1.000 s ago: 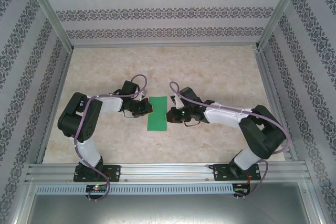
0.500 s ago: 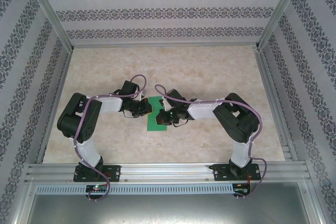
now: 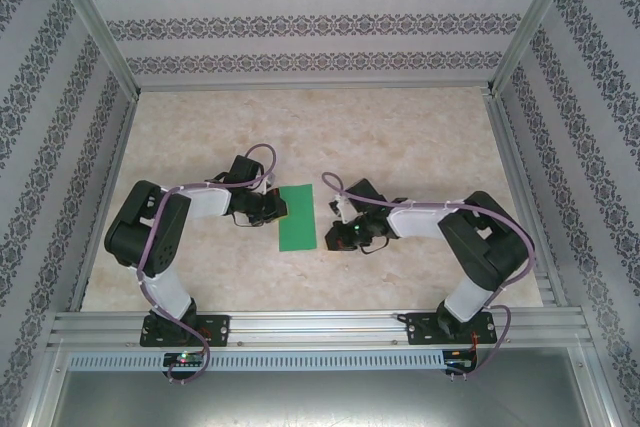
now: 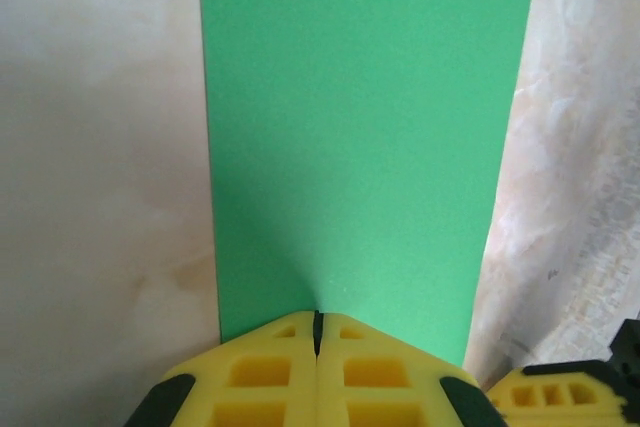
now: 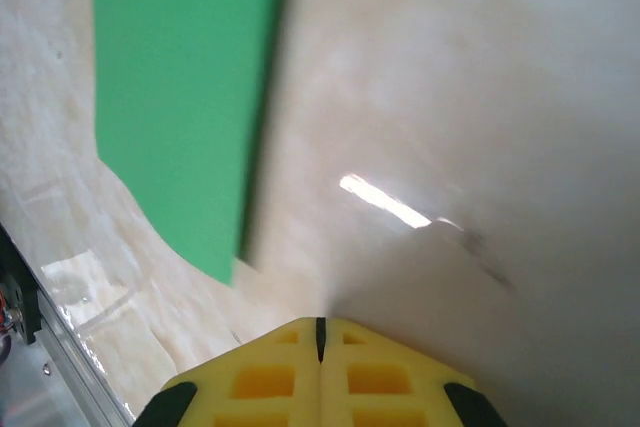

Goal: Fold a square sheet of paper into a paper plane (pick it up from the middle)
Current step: Fold the square sheet of paper in half at the center of the table.

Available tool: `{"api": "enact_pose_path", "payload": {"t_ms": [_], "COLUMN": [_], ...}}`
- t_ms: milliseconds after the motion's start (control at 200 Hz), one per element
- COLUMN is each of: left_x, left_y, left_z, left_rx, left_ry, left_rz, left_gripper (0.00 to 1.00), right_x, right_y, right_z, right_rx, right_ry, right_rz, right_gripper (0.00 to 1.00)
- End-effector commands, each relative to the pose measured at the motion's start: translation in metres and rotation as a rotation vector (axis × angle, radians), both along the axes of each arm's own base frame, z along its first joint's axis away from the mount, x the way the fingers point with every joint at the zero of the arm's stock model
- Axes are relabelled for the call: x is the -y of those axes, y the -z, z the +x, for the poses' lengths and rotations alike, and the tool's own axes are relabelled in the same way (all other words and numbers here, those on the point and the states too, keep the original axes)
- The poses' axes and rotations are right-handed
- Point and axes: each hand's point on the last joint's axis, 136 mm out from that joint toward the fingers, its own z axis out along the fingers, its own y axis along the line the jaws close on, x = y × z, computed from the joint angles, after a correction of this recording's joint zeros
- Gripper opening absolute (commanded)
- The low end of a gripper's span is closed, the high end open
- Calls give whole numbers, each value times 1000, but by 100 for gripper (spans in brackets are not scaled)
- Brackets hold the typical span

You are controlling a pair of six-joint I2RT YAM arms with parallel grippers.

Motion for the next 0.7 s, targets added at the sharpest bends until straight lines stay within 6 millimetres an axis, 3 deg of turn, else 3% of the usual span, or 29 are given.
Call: {"api": "enact_pose_path", "payload": {"t_ms": [0, 110, 215, 280, 410, 535, 694], "left_x": [-34, -14, 0, 9, 29, 50, 62], "left_y": [33, -7, -43, -55, -58, -51, -41], "left_z": [-35, -11, 5, 10, 14, 16, 17], "left_rx": [-155, -23, 83, 114, 113, 82, 58], "left_ry": [-29, -11, 9, 34, 78, 130, 160], "left_rz": [182, 69, -18, -54, -114, -144, -125], "left_gripper": [0, 1, 13, 16, 16, 9, 5], "right_x": [3, -5, -15, -23, -43, -58, -65], "right_y": [-26, -50, -57, -56, -47, -34, -17], "right_z": [11, 34, 48, 52, 60, 61, 60], "right_rx": [57, 118, 127, 115, 79, 30, -11], "right_ry": [31, 138, 233, 279, 341, 368, 384], "right_rz": [28, 66, 107, 117, 138, 155, 126], "right_gripper": [0, 0, 0, 0, 0, 0, 0]}}
